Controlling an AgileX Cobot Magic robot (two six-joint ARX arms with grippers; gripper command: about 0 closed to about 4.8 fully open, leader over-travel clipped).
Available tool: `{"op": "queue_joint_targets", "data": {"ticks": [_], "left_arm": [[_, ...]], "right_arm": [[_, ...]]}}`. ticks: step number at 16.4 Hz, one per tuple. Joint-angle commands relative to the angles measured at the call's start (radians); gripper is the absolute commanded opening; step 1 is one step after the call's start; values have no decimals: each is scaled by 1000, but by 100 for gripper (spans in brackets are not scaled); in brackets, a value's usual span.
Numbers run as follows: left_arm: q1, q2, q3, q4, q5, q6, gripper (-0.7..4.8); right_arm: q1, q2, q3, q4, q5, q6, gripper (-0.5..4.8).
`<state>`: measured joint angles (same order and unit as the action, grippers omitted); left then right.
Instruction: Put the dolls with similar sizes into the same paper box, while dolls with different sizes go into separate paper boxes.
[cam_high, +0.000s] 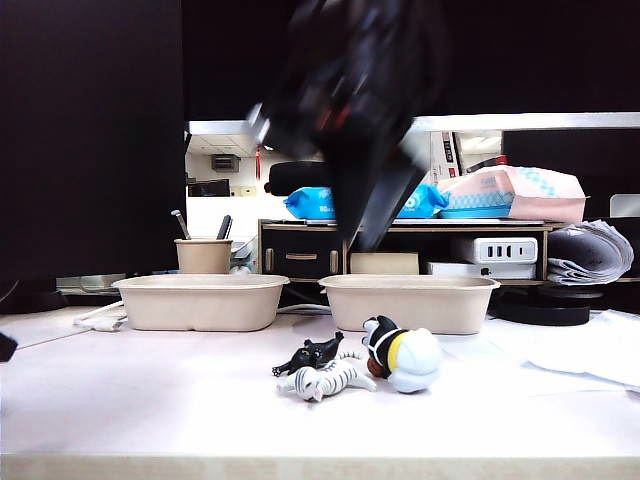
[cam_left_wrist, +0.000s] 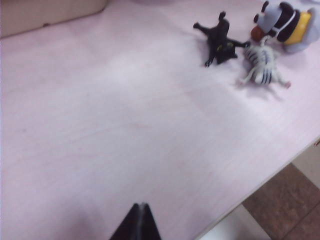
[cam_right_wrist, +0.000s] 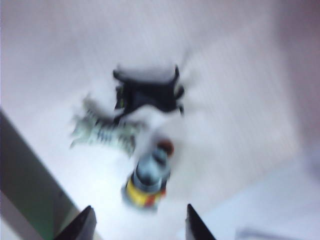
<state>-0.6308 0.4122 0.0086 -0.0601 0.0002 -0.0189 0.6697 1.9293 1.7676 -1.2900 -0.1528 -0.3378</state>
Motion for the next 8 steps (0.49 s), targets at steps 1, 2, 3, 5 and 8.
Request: {"op": "queue_joint_targets", "data": {"ticks": [1, 2, 3, 5, 8], "left_arm": [[0, -20, 1, 14, 3, 1, -5], [0, -26, 1, 14, 4, 1, -5], [0, -29, 1, 14, 4, 1, -5], [-2, -29, 0, 13, 2, 1, -5], [-41, -43, 1, 13, 1, 1, -5]], "right_arm": [[-19, -182, -179, 121, -6, 48, 233], [-19, -248, -252, 166, -14, 60, 234], [-18, -339, -372, 251, -53, 84, 235], [-16, -412, -517, 379, -91, 112, 246], [-14, -431, -701, 611, -74, 168, 303]]}}
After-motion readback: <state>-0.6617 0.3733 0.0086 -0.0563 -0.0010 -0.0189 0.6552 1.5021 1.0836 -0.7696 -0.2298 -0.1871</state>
